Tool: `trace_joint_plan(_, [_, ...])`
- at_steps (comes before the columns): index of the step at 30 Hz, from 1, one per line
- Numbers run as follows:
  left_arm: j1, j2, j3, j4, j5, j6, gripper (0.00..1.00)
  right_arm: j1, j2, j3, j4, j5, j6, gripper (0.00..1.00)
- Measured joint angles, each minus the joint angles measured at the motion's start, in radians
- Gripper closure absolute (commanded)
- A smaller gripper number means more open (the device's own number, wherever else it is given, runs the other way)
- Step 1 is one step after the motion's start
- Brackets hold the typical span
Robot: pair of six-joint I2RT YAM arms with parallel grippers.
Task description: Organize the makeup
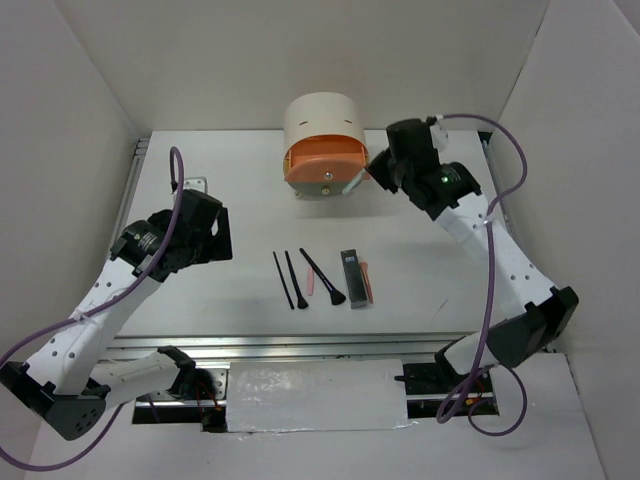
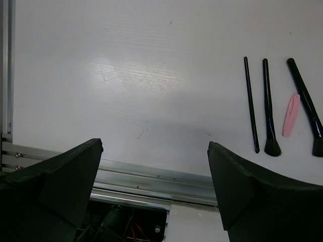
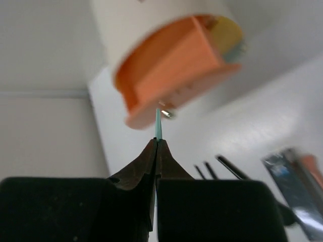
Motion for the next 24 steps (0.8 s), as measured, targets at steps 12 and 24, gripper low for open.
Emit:
trace_joint_plan(12, [0.000, -0.012, 0.013, 0.000, 0.035, -0.003, 0.01, 0.002, 0.488, 0.512, 0.103, 0.079, 0.172, 1.00])
trace_joint_plan(24, [0.000, -0.060, -0.069, 0.000, 0.053, -0.003, 0.01, 0.002, 0.574, 0.560, 0.138, 0.082, 0.193, 0.74])
